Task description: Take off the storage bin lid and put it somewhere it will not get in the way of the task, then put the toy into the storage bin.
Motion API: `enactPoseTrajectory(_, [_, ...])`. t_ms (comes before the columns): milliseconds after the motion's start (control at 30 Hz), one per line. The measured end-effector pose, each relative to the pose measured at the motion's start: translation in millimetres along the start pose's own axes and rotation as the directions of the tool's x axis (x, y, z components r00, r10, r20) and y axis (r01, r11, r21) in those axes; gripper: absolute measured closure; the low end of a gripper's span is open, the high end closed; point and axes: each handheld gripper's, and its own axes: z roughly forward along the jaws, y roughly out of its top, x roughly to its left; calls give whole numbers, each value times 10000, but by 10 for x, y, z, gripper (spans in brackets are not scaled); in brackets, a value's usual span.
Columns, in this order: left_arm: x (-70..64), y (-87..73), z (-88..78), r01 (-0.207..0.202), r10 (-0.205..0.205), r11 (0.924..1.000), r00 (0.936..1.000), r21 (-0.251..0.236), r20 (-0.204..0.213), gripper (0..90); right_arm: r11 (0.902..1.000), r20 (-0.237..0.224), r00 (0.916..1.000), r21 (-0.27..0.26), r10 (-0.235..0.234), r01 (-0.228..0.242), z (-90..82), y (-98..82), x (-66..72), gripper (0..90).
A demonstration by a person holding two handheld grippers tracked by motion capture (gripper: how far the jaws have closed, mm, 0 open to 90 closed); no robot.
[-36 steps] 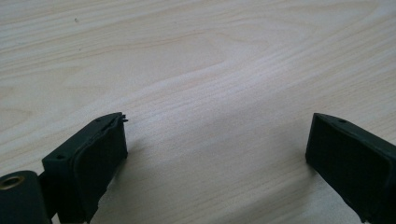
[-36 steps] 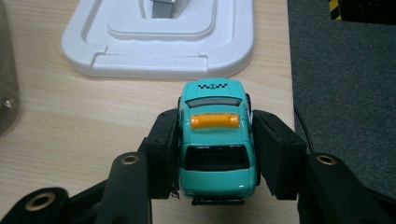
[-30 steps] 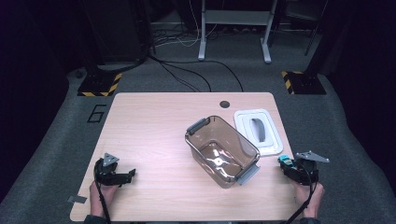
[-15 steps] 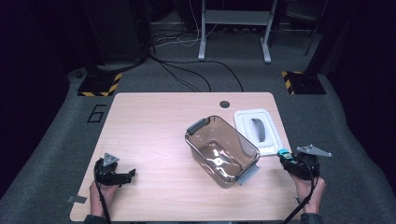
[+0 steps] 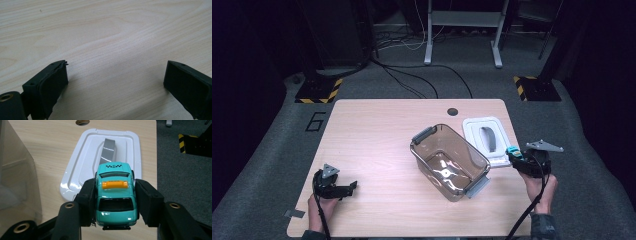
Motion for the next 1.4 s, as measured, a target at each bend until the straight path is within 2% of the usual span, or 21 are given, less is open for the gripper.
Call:
enactPoseTrajectory(833, [-3,-2,2,7,-7,10000,10000,-45,-14,50,9971,-380,9968,-311,-705,694,115,622,172,524])
enactPoseTrajectory(1400, [-1,-1,-2,-25,25,10000,10000,-12,13,54,9923,-632,9910,-454,-1176,1149,116,911,354,524])
